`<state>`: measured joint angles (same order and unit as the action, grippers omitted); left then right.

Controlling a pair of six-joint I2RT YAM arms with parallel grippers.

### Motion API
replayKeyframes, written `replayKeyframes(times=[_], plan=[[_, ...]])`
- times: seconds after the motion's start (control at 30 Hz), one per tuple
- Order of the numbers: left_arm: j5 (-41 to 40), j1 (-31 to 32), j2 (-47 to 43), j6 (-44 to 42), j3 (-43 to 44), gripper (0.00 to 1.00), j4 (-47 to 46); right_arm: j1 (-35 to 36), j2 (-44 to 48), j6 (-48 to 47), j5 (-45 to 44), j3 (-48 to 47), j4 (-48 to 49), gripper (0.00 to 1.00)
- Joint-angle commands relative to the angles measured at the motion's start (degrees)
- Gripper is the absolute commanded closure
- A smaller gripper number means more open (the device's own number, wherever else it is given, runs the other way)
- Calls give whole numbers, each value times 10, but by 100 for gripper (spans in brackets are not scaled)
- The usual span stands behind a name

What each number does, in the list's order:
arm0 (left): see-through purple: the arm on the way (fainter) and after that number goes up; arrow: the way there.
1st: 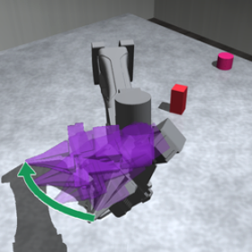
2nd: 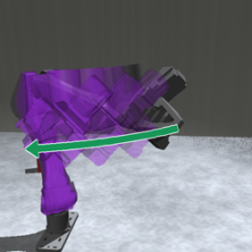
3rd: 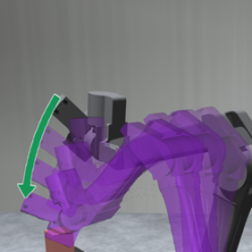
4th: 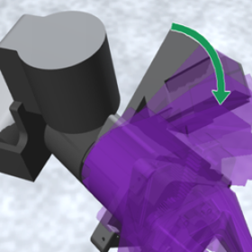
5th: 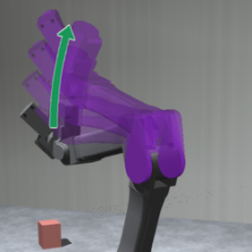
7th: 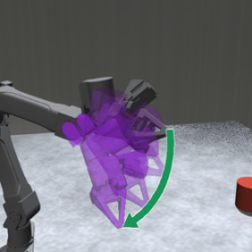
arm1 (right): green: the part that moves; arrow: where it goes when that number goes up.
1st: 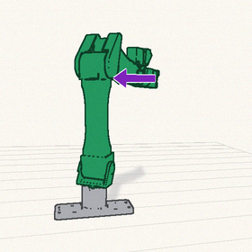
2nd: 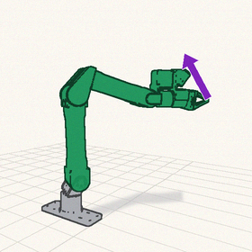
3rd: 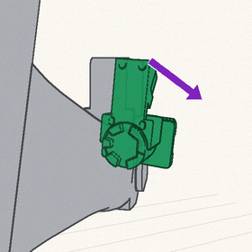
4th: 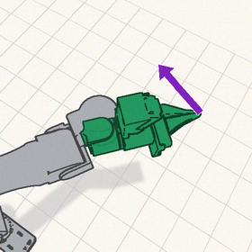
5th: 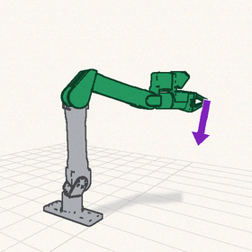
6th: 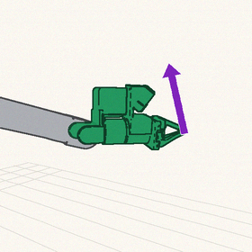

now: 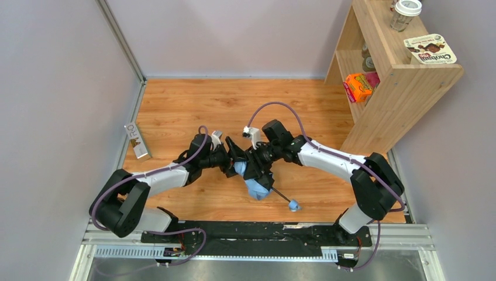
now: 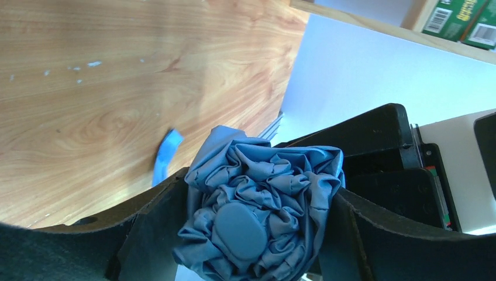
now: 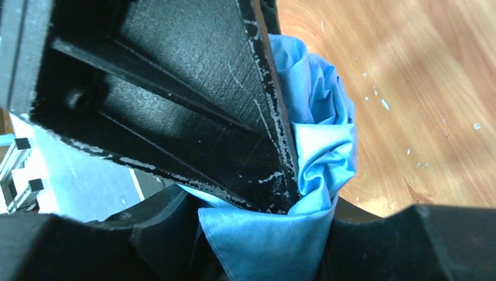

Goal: Put away the umbrella

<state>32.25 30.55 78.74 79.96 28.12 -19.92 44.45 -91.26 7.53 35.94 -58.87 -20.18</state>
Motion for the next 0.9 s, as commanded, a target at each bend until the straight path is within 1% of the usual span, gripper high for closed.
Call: replayKeyframes(times=[0.0, 0.07, 0.13, 0.17, 0.2, 0.23, 0.27, 0.3, 0.37, 0.4, 0.43, 0.47, 0.5, 0.6, 0.63, 0.67, 0.73, 0.87], plan=[[-93, -2, -4, -11, 4, 22, -10, 25, 58, 19, 151, -22, 111, 100], [-92, -1, 9, -3, 6, 22, -17, 25, 58, 20, 175, -27, 117, 100], [-83, 0, 25, 0, 12, 21, -39, 25, 60, 22, 178, -30, 121, 100], [-71, 0, 31, -1, 21, 24, -42, 26, 57, 18, 183, -35, 115, 100], [-66, 1, 39, -8, 34, 29, -36, 25, 55, 11, 182, -41, 104, 100], [-61, 0, 41, -11, 40, 41, -35, 25, 51, 5, 180, -48, 92, 100], [-62, 1, 39, -15, 44, 48, -31, 25, 48, -1, 179, -52, 82, 100], [-67, 1, 32, -15, 43, 66, -30, 25, 47, -8, 173, -56, 71, 100], [-75, 1, 22, -25, 47, 84, -1, 25, 45, -24, 159, -61, 46, 100], [-76, 2, 19, -34, 52, 88, 12, 26, 47, -29, 150, -61, 38, 100], [-78, 1, 19, -36, 53, 96, 19, 26, 49, -34, 136, -62, 31, 100], [-79, 1, 19, -34, 52, 99, 18, 25, 47, -38, 120, -64, 15, 96], [-78, 1, 19, -31, 51, 100, 20, 29, 49, -45, 95, -68, 2, 88], [-78, 1, 21, -3, 48, 100, 20, 49, 49, -66, -2, -74, -28, 78], [-76, 1, 22, 9, 52, 100, 27, 62, 47, -71, -55, -76, -34, 65], [-72, 1, 21, 13, 56, 100, 35, 77, 44, -73, -85, -79, -44, 59], [-69, 2, 23, 28, 67, 100, 58, 106, 36, -106, -168, -84, -57, 49], [-56, 2, 25, 73, 70, 100, 67, 160, -4, -139, -320, -92, -73, 43]])
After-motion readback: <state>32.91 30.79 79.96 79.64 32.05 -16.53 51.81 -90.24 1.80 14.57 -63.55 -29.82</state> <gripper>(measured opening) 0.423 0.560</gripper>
